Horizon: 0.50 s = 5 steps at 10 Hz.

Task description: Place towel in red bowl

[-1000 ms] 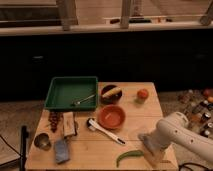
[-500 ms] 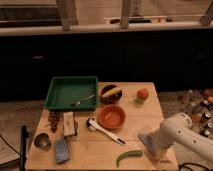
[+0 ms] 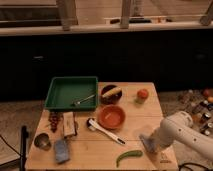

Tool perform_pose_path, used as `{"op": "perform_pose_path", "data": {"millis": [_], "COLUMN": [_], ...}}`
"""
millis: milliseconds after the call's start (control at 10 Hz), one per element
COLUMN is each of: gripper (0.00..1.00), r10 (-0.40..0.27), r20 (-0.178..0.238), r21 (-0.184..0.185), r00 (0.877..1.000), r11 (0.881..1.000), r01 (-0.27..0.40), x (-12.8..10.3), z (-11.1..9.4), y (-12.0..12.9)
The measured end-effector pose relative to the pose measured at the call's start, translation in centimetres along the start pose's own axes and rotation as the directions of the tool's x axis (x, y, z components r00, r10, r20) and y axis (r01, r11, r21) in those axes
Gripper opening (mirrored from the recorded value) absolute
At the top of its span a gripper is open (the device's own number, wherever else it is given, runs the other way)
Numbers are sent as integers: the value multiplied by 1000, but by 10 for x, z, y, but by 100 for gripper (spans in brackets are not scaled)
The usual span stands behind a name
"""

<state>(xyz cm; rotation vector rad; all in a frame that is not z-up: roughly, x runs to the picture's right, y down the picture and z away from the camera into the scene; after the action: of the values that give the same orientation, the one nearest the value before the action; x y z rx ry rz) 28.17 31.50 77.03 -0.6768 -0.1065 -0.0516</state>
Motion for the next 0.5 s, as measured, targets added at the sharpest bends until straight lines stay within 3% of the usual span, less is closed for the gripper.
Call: {"op": "perform_pose_path", "data": {"millis": [300,500], "gripper": [0,0], "r10": [1,-17], "r20": [-1,-12], "r21": [-6,-1], "r00": [1000,1000], "r11": [1000,1000], "r01": [-1,17], "x": [1,2], "z": [-1,-15], "y": [2,-2]}}
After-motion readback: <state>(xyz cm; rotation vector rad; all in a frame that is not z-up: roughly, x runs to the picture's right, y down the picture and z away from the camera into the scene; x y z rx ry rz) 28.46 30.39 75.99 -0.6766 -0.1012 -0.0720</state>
